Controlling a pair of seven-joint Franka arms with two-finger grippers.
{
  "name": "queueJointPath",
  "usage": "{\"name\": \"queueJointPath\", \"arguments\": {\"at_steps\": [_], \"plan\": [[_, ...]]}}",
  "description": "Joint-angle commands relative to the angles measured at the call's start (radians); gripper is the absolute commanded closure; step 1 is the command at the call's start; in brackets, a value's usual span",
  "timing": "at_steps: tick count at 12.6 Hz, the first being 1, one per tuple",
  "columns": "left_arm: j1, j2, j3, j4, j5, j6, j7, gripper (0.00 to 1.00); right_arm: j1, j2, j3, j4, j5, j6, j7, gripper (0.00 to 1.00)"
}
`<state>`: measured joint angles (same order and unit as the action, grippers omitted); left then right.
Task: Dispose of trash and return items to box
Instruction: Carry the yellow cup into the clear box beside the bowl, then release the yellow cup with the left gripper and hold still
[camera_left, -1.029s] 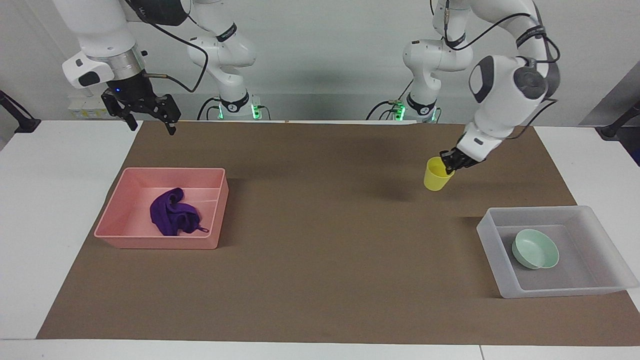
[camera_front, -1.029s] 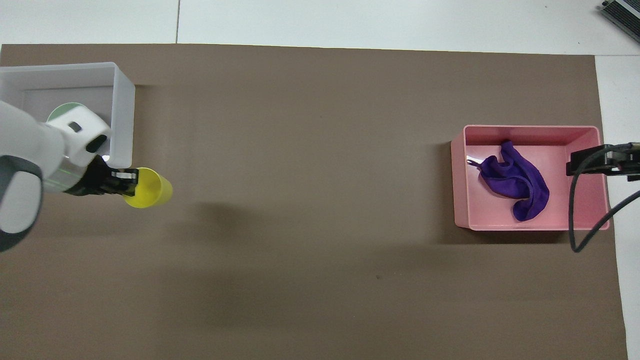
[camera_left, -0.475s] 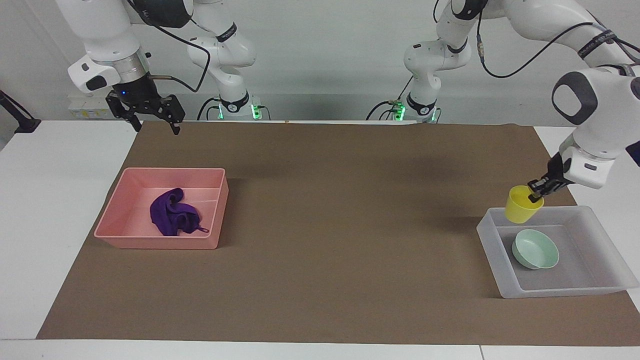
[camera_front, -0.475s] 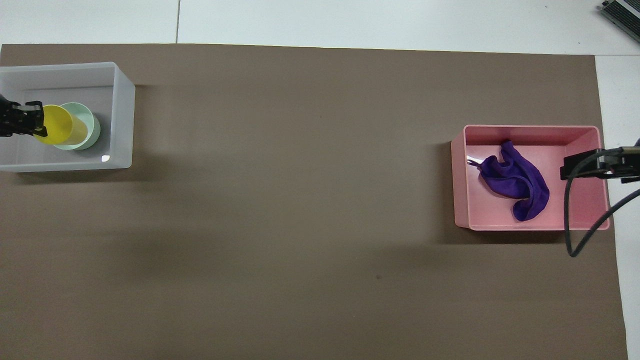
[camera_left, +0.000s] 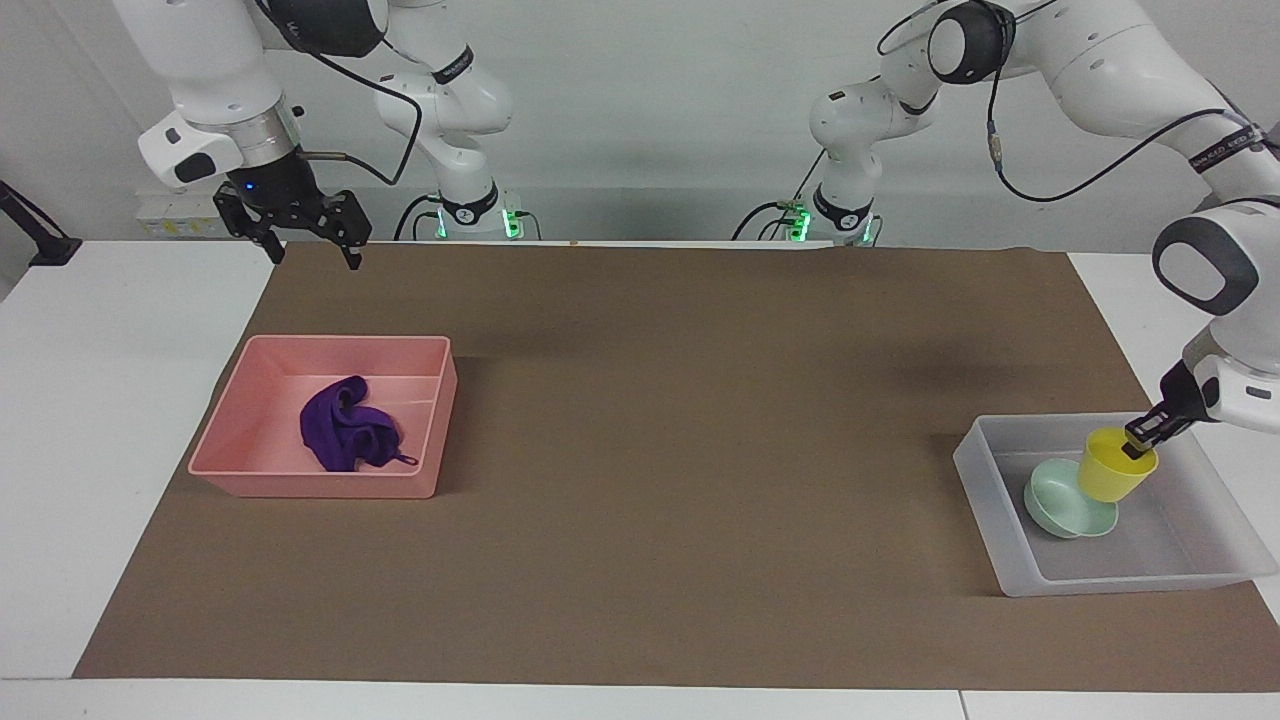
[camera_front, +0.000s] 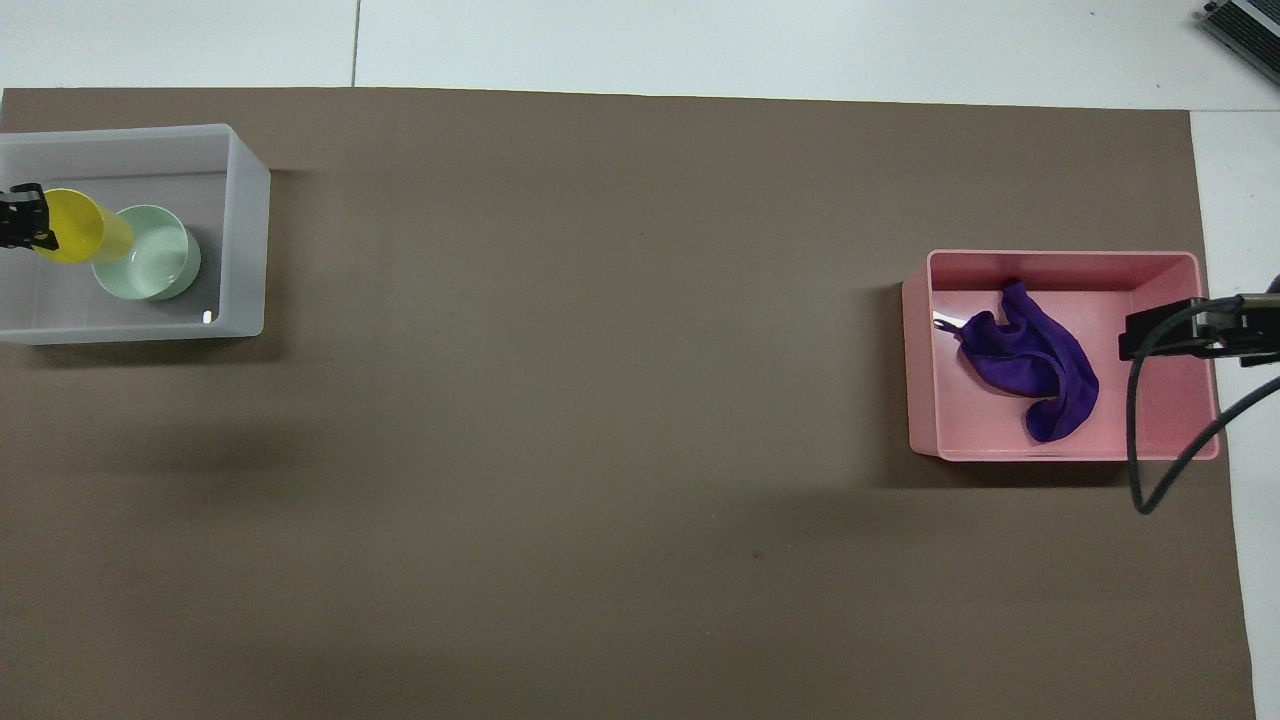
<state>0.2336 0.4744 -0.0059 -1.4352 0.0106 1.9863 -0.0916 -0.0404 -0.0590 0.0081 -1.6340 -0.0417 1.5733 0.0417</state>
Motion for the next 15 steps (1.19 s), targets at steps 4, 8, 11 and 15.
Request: {"name": "queueJointPath", "arguments": {"at_steps": [4,8,11,15], "plan": [[0.003,0.052,-0.008,0.018,0.011,0.032,0.004,0.94,-0.006,-0.013,0.001,-0.021,0.013,0.017,-0.016,0.00],[-0.008,0.047,-0.008,0.029,0.014,0.019,0.044,0.00,-0.009,-0.021,0.001,-0.040,0.008,0.017,-0.017,0.00],[-0.010,-0.008,-0.011,0.032,0.016,-0.026,0.044,0.00,-0.007,-0.022,0.001,-0.040,0.008,0.016,-0.014,0.00],[-0.054,-0.163,-0.034,0.032,0.017,-0.306,0.043,0.00,-0.018,-0.021,0.001,-0.041,0.008,0.017,-0.016,0.00]]}}
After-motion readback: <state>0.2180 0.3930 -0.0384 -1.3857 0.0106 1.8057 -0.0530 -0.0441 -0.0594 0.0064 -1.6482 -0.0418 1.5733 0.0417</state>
